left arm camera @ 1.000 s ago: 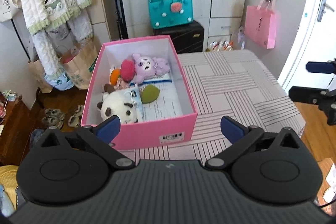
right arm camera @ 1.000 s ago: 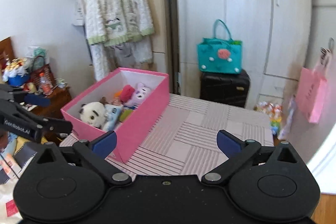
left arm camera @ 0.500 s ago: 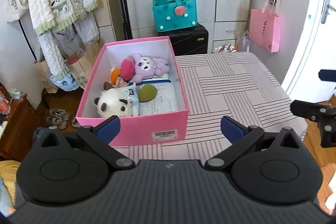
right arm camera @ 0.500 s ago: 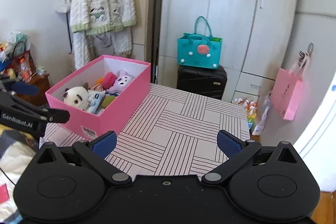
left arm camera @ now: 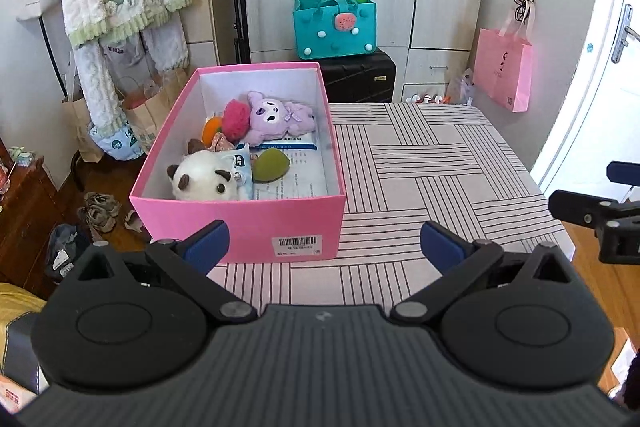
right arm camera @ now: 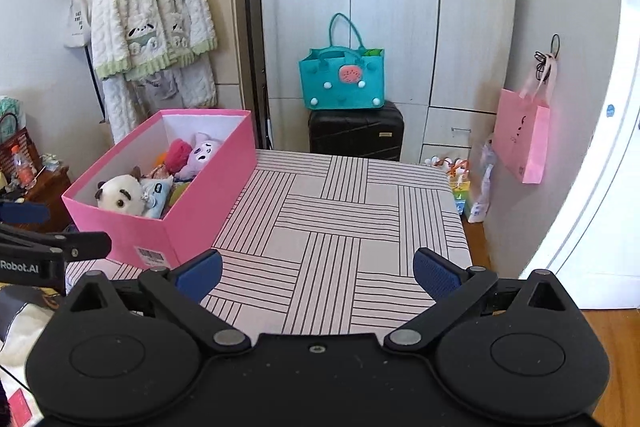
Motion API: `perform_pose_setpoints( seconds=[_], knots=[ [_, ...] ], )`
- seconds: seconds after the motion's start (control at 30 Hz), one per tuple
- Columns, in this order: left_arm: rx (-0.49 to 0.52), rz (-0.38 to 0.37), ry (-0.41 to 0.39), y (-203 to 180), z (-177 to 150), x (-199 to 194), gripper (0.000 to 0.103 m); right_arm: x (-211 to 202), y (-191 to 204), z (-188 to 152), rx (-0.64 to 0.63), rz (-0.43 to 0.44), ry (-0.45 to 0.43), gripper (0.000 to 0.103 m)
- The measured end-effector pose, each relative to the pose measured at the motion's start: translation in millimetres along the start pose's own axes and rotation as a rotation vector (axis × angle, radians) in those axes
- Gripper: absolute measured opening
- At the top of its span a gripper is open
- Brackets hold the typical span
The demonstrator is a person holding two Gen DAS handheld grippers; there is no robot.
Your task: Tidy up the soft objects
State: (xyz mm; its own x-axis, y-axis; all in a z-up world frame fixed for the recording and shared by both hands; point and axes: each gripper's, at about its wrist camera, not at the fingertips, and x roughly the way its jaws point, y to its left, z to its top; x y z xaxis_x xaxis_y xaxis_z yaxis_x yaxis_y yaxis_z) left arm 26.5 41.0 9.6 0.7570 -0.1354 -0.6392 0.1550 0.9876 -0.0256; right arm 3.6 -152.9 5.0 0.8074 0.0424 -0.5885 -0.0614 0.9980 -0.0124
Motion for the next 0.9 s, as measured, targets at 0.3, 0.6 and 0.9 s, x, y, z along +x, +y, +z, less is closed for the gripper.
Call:
perform_pose_setpoints(
  seconds=[0.3,0.6,0.9],
  knots=[
    [-0.006,0.018,-0.033,-0.2,-6.7,2.8,0.103,-4.5,2.9,-5.1,-0.010,-0.080,-0.027,0.103],
    [0.013,0.039,-0.057,-5.0,-12.6,1.1,0.103,-5.7,0.1,-13.4,0.016,-0.130,-0.047,0.103],
    [0.016,0.075,-0.094,-10.0,-21.9,-3.4,0.103,-21.5,6.8,-23.9,0.012,-0.114,-0.131,0.103]
  ],
)
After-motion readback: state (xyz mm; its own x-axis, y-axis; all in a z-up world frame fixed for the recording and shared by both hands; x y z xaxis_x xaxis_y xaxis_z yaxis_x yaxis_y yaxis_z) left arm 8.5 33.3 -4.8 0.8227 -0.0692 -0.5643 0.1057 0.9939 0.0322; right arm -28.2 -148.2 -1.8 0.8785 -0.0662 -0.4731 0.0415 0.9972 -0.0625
